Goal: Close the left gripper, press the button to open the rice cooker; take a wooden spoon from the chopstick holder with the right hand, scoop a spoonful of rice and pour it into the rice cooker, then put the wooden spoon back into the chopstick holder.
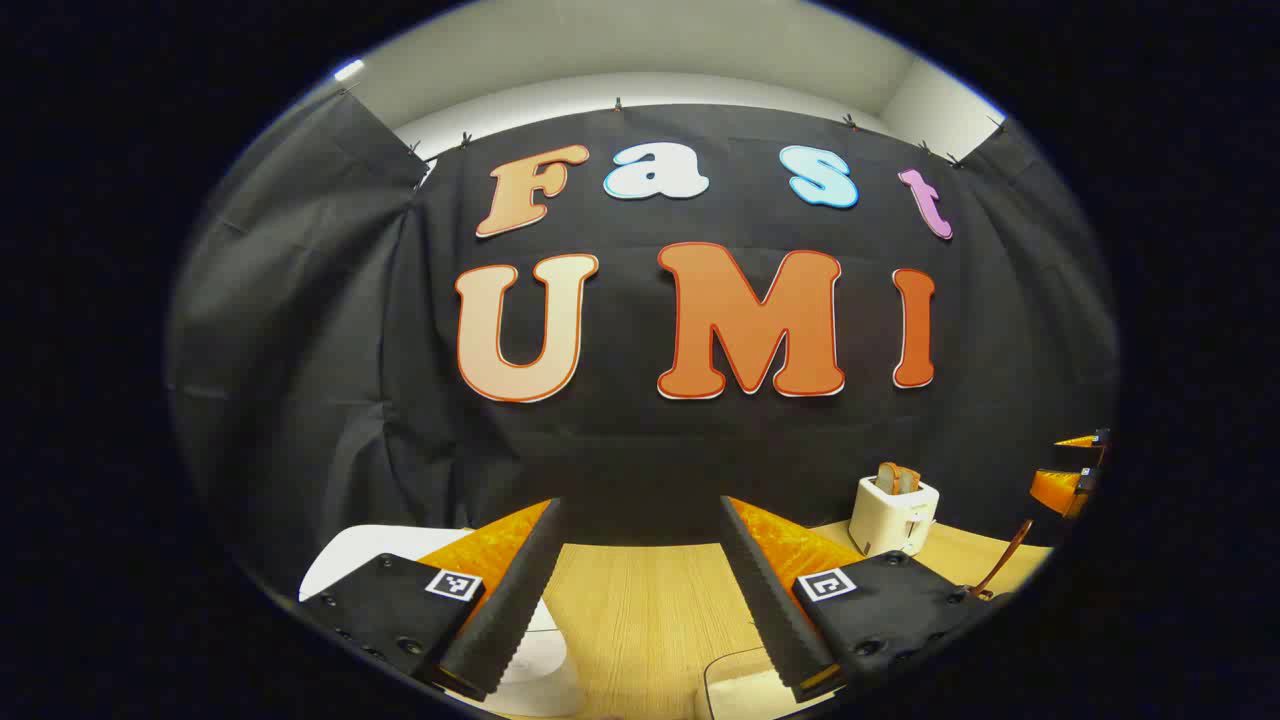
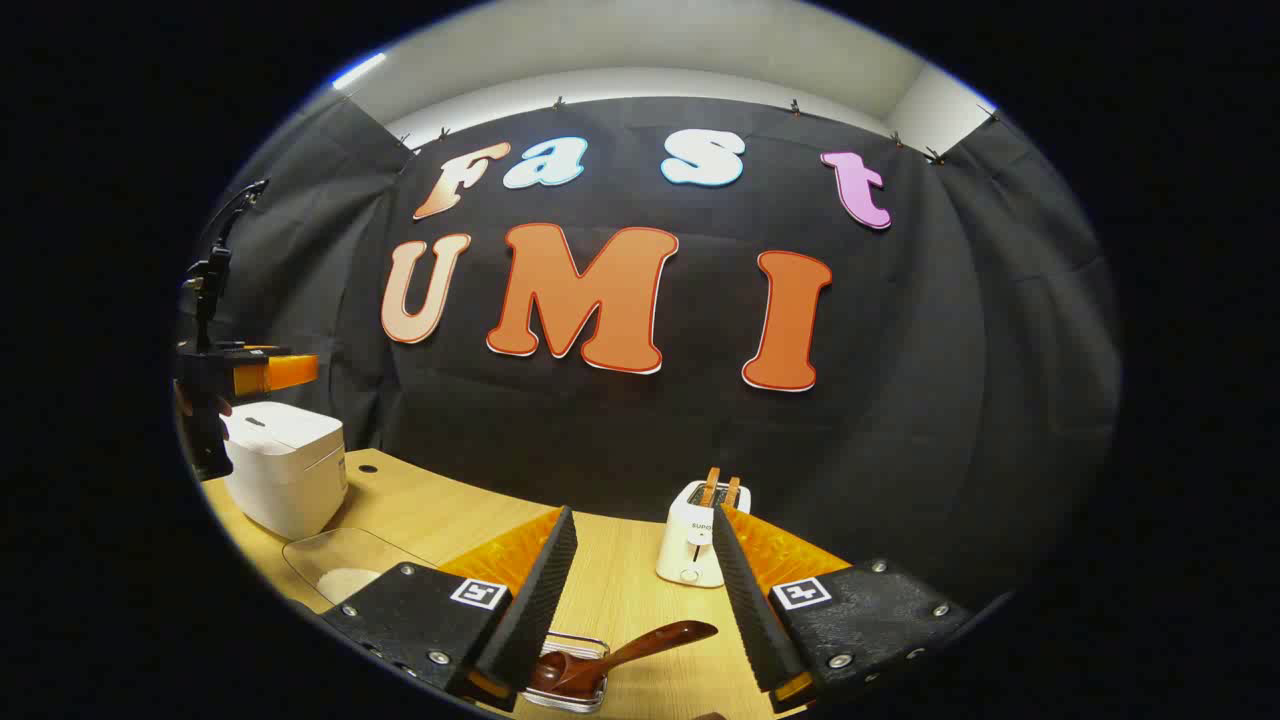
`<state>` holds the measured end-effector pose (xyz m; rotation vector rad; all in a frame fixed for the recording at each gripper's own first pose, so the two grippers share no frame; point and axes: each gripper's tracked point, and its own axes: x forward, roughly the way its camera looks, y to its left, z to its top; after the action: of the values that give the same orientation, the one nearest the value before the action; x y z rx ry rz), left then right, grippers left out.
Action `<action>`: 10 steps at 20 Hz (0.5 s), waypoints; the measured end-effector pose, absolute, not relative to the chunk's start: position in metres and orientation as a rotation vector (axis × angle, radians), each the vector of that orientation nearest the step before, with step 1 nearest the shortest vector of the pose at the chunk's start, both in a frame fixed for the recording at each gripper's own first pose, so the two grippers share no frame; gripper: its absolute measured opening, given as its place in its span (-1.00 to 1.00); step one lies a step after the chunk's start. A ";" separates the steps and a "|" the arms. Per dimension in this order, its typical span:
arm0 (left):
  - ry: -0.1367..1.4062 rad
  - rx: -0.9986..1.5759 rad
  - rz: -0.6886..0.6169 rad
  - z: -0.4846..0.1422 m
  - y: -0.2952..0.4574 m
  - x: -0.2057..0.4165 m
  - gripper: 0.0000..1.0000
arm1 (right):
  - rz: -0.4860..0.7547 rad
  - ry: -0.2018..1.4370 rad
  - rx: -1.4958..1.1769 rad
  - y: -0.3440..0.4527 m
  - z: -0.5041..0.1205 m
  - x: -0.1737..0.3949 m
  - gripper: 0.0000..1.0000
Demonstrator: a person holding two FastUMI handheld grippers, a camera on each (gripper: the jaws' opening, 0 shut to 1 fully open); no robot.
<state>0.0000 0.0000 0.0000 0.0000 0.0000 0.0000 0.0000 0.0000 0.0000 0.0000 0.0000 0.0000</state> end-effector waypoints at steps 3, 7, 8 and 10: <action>-0.005 0.009 0.024 0.002 0.006 0.004 0.99 | 0.001 0.005 0.020 -0.001 0.000 0.002 0.62; 0.014 0.031 0.073 -0.002 0.017 0.007 0.97 | -0.001 0.007 0.021 0.000 0.001 0.003 0.62; 0.020 0.028 0.073 -0.006 0.017 0.007 0.97 | 0.003 0.008 0.021 0.000 0.000 0.003 0.62; 0.032 0.027 0.062 -0.008 0.015 0.006 0.96 | 0.005 0.009 0.021 0.001 0.000 0.005 0.62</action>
<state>0.0064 0.0149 -0.0085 0.0272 0.0315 0.0622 0.0046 0.0010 0.0001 0.0213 0.0086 0.0054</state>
